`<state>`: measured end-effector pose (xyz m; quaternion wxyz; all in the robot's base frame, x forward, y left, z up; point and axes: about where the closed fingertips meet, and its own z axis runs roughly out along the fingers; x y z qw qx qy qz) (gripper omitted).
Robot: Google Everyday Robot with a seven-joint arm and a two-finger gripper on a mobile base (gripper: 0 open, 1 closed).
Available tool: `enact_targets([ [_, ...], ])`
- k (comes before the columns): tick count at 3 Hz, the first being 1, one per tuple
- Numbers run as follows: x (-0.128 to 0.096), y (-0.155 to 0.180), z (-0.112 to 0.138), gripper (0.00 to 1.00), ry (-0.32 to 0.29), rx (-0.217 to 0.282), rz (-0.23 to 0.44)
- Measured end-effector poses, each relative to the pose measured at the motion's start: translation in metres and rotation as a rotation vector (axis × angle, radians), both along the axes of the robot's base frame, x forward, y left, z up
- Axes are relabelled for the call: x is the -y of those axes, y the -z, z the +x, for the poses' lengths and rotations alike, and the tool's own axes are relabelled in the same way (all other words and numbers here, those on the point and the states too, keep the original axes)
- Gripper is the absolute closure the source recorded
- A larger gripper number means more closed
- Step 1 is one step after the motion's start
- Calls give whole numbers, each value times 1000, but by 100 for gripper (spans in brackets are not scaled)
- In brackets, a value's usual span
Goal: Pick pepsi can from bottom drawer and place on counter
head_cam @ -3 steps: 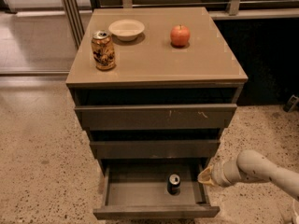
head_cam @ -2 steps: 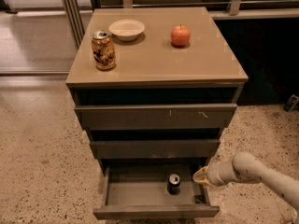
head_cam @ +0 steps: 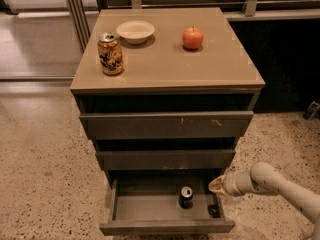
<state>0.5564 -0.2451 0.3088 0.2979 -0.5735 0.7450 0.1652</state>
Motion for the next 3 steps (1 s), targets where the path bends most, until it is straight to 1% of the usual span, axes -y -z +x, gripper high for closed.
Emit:
enact_targets([
  [1,2,22,-3,92,-23,-25,1],
  [2,2,48,-6,74,-45,-52,-2],
  [3,-1,71,-4,50,-61,-58,7],
])
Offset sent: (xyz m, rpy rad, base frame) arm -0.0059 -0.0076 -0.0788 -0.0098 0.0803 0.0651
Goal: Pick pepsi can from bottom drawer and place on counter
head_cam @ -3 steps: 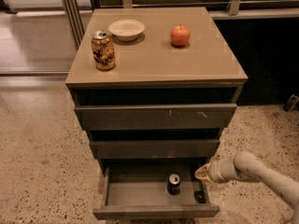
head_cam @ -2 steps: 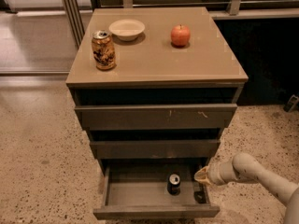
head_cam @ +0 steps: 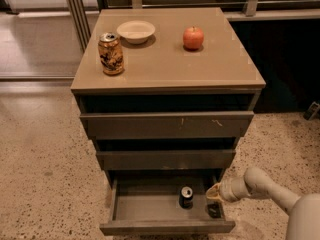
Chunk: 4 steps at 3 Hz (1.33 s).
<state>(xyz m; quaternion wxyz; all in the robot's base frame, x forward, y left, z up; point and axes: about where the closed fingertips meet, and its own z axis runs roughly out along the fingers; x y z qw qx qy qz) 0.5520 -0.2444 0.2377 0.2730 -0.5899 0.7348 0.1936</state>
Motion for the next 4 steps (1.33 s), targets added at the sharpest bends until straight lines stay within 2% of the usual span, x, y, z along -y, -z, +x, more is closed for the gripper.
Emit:
enact_targets([
  [1,-5,14,3,27,-12,9,18],
  [2,-14,26,9,21,-24,34,55],
  [4,-45,45,24,21,-72,54,142],
])
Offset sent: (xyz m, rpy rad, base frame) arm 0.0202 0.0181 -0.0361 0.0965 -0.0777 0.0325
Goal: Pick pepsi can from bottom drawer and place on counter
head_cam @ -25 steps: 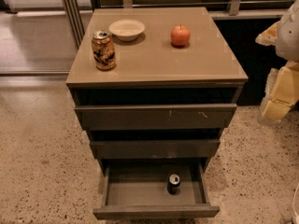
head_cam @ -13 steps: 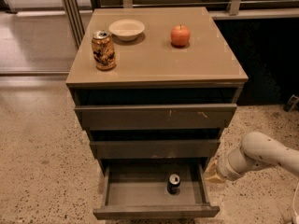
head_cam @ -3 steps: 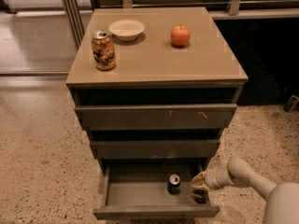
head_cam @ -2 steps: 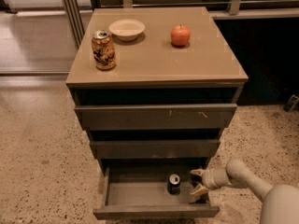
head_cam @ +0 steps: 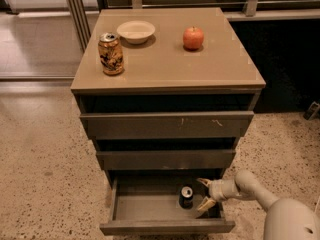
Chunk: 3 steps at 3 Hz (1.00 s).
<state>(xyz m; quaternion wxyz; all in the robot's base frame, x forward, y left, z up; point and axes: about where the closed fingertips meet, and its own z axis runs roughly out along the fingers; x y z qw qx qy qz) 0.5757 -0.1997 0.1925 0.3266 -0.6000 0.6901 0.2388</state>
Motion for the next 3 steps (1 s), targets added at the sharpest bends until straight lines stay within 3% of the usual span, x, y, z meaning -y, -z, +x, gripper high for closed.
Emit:
enact_targets([
  [2,-41,17,6,21,-84,-17,61],
  [3,-50,30,6,40,-112,-28,53],
])
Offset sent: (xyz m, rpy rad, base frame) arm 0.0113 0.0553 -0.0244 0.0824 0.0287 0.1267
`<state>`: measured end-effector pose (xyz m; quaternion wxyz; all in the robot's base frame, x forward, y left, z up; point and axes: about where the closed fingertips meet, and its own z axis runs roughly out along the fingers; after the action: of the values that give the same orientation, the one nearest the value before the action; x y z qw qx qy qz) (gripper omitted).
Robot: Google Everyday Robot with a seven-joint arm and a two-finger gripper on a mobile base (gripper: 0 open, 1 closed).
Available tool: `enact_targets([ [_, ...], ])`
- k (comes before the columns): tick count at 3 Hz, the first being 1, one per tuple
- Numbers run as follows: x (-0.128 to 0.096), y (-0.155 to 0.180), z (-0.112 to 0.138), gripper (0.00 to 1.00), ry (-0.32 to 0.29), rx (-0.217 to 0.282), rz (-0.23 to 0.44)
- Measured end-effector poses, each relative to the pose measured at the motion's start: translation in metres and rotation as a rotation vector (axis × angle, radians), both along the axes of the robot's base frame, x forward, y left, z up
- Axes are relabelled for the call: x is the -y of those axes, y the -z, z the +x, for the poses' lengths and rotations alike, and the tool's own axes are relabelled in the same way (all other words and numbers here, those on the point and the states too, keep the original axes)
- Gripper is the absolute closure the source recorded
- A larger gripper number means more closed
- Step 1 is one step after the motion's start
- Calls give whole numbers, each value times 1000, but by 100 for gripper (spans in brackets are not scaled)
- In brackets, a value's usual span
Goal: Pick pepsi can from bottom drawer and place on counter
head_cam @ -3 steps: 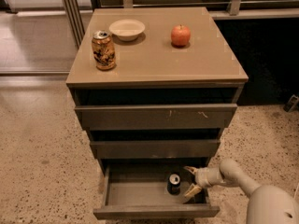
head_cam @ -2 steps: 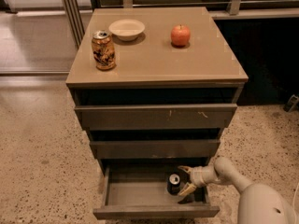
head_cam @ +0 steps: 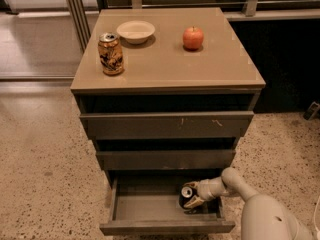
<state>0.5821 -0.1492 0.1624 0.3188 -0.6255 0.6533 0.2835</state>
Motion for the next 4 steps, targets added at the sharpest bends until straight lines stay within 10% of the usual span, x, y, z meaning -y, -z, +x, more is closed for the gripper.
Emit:
enact_targets([
  [2,-3,-3,-2,86,-3,6,13],
  [4,4,-92,-15,100,54,88,60],
])
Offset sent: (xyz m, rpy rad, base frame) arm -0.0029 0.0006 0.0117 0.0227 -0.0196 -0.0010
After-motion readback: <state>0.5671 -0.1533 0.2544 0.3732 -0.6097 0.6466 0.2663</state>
